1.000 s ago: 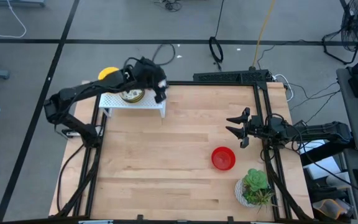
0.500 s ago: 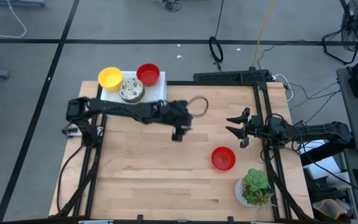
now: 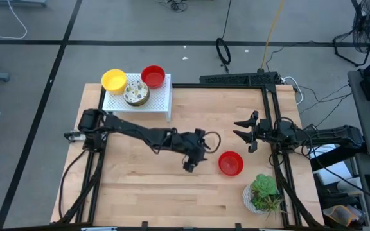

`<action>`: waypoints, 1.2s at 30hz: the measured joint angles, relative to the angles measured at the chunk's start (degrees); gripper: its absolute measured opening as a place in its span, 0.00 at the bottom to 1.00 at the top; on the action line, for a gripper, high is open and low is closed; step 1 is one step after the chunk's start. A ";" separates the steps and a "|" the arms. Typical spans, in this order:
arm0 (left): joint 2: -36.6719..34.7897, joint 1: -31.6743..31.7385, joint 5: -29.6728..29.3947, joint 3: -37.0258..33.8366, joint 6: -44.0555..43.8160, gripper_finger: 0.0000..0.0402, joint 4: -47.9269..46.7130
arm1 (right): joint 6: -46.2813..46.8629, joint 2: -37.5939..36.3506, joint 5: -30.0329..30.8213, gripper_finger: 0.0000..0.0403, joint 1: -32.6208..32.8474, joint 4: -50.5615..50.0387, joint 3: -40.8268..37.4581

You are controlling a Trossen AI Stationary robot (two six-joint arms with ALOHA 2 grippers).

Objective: Pick & Place Mini bowls
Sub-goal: Stack the red bowl on top of the other red bowl on the shelf

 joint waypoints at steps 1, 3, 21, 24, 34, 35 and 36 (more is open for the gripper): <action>0.28 -0.69 0.08 0.00 -0.04 0.57 0.78 | 0.00 0.02 -0.02 0.42 0.00 0.00 0.00; 1.35 -1.84 0.17 0.26 -0.09 0.57 1.42 | 0.02 -0.02 -0.02 0.42 0.00 -0.10 -0.02; 19.84 -5.05 1.87 22.89 -1.05 0.57 -7.32 | 0.00 0.28 -0.02 0.42 0.00 -0.33 0.00; 21.68 -4.99 1.92 24.66 -1.05 0.57 -7.43 | 0.00 0.28 -0.02 0.42 0.00 -0.32 -0.01; 21.62 -4.44 1.96 24.63 -2.40 0.57 -9.16 | 0.00 0.26 -0.02 0.42 0.00 -0.09 0.00; 21.62 -4.46 1.95 24.63 -2.40 0.57 -9.35 | 0.00 0.28 -0.02 0.42 0.00 -0.09 0.00; 21.62 -4.46 1.91 24.63 -2.40 0.57 -9.57 | 0.00 0.28 -0.02 0.42 0.00 -0.04 -0.02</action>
